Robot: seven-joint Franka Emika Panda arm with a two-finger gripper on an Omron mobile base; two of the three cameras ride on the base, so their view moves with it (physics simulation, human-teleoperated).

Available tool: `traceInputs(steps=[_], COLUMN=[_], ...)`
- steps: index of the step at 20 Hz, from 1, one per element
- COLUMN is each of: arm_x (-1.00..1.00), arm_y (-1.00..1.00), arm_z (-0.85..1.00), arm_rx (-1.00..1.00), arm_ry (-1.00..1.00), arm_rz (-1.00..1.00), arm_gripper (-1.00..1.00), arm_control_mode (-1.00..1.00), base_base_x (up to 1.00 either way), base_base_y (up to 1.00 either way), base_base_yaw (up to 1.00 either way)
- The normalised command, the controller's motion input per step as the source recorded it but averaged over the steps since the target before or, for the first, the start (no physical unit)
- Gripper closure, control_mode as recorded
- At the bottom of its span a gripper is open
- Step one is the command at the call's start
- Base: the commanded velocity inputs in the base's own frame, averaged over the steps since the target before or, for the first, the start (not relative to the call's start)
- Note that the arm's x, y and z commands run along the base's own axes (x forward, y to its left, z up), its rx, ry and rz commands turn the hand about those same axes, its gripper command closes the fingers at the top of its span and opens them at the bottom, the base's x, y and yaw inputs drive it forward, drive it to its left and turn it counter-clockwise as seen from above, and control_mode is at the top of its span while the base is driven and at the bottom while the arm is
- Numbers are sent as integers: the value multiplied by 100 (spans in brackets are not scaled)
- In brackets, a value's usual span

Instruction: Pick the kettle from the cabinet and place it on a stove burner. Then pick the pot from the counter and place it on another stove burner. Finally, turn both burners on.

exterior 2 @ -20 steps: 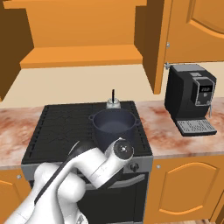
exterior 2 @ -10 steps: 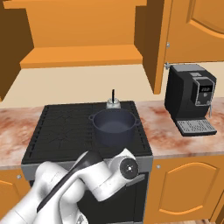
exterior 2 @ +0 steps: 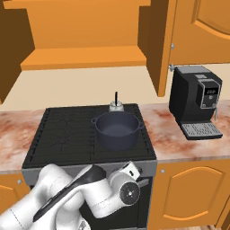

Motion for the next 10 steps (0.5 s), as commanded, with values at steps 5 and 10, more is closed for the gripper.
traceInputs(steps=[5,10], arm_x=[0,8], arm_y=[4,2], arm_z=[-10,-10], arm_rx=[2,2], arm_ry=[-8,-6], arm_rz=[-12,-13], arm_gripper=[-100,-100], arm_control_mode=[-100,-100], base_base_x=[0,0], base_base_y=[0,0], base_base_yaw=[0,0])
